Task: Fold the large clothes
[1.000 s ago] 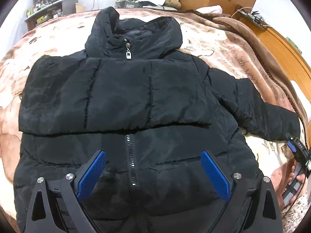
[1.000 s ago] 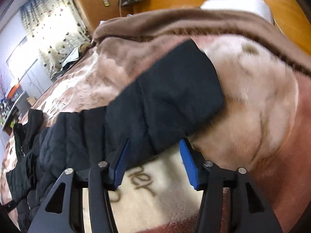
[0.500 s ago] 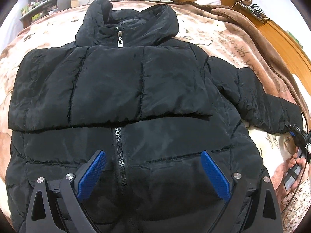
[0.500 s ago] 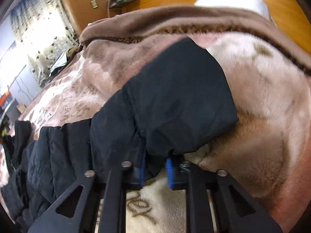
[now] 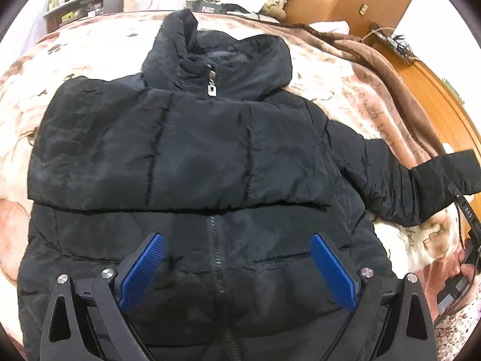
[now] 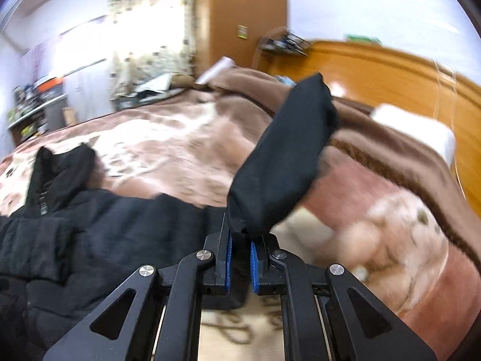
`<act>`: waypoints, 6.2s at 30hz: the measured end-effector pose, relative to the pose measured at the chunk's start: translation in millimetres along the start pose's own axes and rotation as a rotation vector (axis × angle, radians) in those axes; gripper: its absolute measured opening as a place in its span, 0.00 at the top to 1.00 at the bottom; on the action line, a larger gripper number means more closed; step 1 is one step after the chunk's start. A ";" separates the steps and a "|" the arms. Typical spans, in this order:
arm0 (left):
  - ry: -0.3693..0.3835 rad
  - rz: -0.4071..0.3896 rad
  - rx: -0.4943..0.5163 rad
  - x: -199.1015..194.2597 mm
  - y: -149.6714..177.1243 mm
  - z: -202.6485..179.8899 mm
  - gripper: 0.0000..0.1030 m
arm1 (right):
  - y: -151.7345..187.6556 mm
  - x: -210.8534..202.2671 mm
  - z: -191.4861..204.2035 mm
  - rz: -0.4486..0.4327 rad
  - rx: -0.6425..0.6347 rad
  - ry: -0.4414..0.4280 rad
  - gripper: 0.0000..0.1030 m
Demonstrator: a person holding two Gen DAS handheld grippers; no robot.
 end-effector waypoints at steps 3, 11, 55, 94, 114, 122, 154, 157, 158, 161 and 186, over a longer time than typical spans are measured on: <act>0.001 -0.016 -0.010 -7.7 -2.8 13.1 0.04 | -7.6 -11.9 37.2 -0.017 -0.058 -0.055 0.91; 0.014 -0.041 -0.074 -17.4 -10.1 55.4 0.04 | -5.0 -23.7 132.9 -0.021 -0.190 -0.171 0.92; 0.059 0.146 0.001 85.3 -40.9 -45.3 0.10 | 110.5 0.5 179.9 0.315 -0.270 -0.481 0.59; -0.056 -0.092 -0.053 -21.0 -94.2 56.2 0.90 | 47.6 11.8 193.6 0.198 -0.227 -0.374 0.56; -0.207 -0.030 -0.056 24.1 -76.2 117.6 0.77 | 63.5 73.6 249.9 0.295 -0.294 -0.342 0.56; -0.240 -0.008 -0.052 41.6 -67.6 123.0 0.65 | 82.2 96.2 255.7 0.333 -0.308 -0.337 0.55; -0.291 -0.068 0.116 53.3 -68.0 102.6 0.23 | 82.4 97.8 324.8 0.308 -0.348 -0.453 0.45; -0.290 -0.075 0.125 55.9 -67.3 104.2 0.21 | 82.4 99.0 327.9 0.303 -0.380 -0.440 0.44; -0.288 -0.080 0.125 56.8 -67.1 105.2 0.20 | 82.9 98.9 328.5 0.300 -0.383 -0.439 0.44; -0.315 -0.097 0.154 60.7 -67.8 106.7 0.14 | 84.6 101.3 329.1 0.300 -0.390 -0.443 0.43; -0.147 -0.133 -0.020 40.9 -254.3 132.9 0.12 | -74.1 169.7 324.7 0.237 -0.183 -0.422 0.43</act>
Point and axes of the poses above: each gripper's, at about its wrist camera, not at the fingertips, and x roughly the way its jaws point, z to its left, y to its underside, the point moved 7 cm from there along x, roughly the way its jaws point
